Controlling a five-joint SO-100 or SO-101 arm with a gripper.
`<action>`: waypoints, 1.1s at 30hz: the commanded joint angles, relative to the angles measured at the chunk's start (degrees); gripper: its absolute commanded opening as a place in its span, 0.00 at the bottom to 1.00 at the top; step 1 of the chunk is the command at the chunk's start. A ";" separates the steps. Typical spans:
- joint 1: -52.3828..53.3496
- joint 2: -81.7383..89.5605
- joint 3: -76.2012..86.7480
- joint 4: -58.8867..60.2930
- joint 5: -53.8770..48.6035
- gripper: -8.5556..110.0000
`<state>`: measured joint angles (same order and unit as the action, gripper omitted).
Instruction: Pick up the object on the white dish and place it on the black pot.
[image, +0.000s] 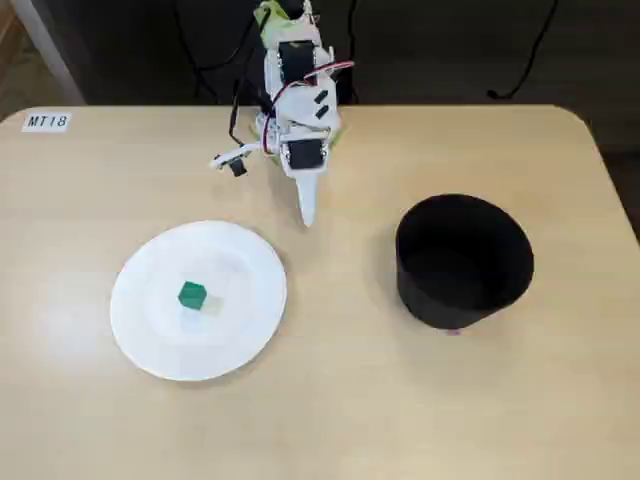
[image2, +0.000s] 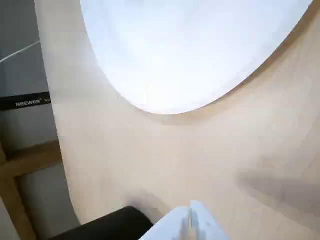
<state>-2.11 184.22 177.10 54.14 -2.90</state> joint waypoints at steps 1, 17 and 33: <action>0.26 6.59 -0.97 -2.02 5.19 0.07; 0.26 6.59 -2.99 0.26 4.75 0.07; 1.05 -23.12 -35.07 1.05 0.88 0.07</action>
<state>-1.23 169.10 151.44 55.81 -0.97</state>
